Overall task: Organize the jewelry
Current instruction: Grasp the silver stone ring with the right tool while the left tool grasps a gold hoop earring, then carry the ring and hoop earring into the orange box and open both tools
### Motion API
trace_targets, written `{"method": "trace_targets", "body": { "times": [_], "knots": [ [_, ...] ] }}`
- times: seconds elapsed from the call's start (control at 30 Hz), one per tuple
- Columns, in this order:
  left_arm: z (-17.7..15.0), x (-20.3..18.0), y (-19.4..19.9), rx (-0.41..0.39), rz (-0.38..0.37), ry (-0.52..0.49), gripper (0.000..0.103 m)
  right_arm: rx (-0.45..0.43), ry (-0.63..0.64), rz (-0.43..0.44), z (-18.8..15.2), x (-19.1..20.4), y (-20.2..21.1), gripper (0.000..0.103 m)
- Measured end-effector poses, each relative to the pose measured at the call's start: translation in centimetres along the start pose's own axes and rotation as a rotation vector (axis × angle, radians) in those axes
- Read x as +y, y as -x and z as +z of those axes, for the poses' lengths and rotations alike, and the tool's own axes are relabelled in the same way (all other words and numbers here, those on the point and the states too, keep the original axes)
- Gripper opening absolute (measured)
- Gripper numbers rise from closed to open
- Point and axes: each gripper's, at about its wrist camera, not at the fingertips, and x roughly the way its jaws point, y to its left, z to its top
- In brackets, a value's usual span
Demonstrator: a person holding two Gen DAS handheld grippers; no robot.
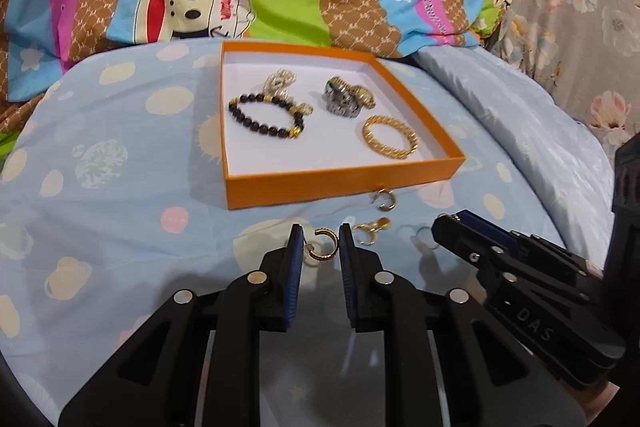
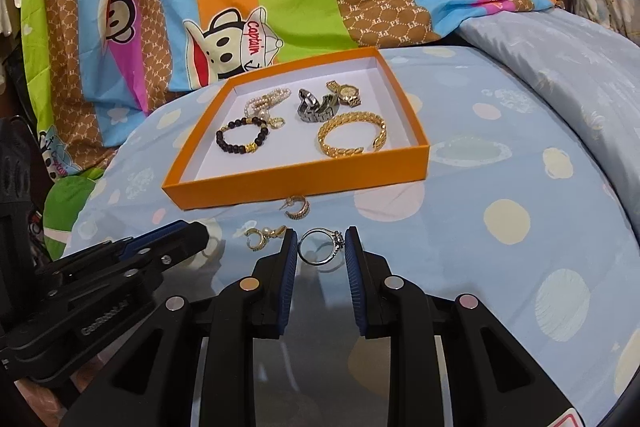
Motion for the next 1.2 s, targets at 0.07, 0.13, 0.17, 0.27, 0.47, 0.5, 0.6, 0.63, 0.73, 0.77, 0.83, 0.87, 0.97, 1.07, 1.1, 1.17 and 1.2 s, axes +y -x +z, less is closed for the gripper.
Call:
{"method": "trace_targets", "body": {
  "times": [0.07, 0.13, 0.17, 0.27, 0.47, 0.5, 0.6, 0.63, 0.73, 0.77, 0.83, 0.87, 0.97, 1.07, 1.1, 1.17, 1.2],
  "knots": [
    [0.6, -0.4, 0.9, -0.024, -0.013, -0.014, 0.017, -0.015, 0.004, -0.002, 0.4, 0.0, 0.4, 0.023],
    [1.5, -0.6, 1.8, -0.058, -0.016, -0.026, 0.017, -0.029, 0.011, -0.003, 1.1, 0.0, 0.7, 0.023],
    [1.9, -0.7, 2.0, -0.07, -0.011, -0.031, 0.017, -0.034, 0.014, 0.0, 1.4, 0.0, 0.8, 0.023],
    [3.4, -0.7, 2.4, -0.105, 0.003, -0.045, 0.017, -0.06, 0.036, 0.003, 2.8, 0.3, 1.1, 0.023],
    [6.2, -0.1, 0.8, -0.137, 0.035, -0.053, 0.017, -0.091, 0.055, 0.018, 6.2, 0.6, -0.1, 0.023],
    [6.5, -0.1, 0.4, -0.137, 0.04, -0.054, 0.017, -0.087, 0.049, 0.026, 6.7, 0.6, -0.6, 0.023],
    [7.2, 0.3, -1.3, -0.129, 0.061, -0.056, 0.017, -0.069, 0.032, 0.048, 7.8, 0.6, -2.1, 0.023],
    [7.4, 0.5, -1.9, -0.119, 0.061, -0.051, 0.017, -0.063, 0.028, 0.053, 8.1, 0.6, -2.7, 0.023],
    [7.7, 1.1, -3.3, -0.099, 0.063, -0.032, 0.017, -0.047, 0.024, 0.06, 8.8, 0.9, -4.2, 0.023],
    [7.7, 1.3, -3.6, -0.096, 0.065, -0.03, 0.017, -0.041, 0.026, 0.059, 8.9, 1.0, -4.7, 0.023],
    [7.7, 1.5, -4.2, -0.087, 0.07, -0.025, 0.018, -0.032, 0.031, 0.056, 9.0, 1.1, -5.5, 0.023],
    [7.8, 1.7, -4.5, -0.082, 0.072, -0.018, 0.018, -0.026, 0.035, 0.057, 9.0, 1.2, -5.9, 0.023],
    [7.7, 2.1, -5.1, -0.066, 0.069, -0.005, 0.018, -0.021, 0.043, 0.05, 9.1, 1.5, -6.9, 0.023],
    [7.6, 2.3, -5.3, -0.068, 0.075, -0.006, 0.018, -0.018, 0.04, 0.05, 9.1, 1.4, -7.4, 0.024],
    [7.6, 2.3, -5.3, -0.068, 0.076, -0.007, 0.018, -0.019, 0.039, 0.052, 9.1, 1.4, -7.5, 0.024],
    [7.7, 2.4, -5.2, -0.076, 0.082, 0.0, 0.024, -0.036, 0.029, 0.052, 9.2, 1.2, -7.2, 0.024],
    [7.8, 2.4, -5.0, -0.083, 0.083, 0.004, 0.032, -0.044, 0.029, 0.054, 9.2, 1.2, -6.9, 0.025]
  ]
}}
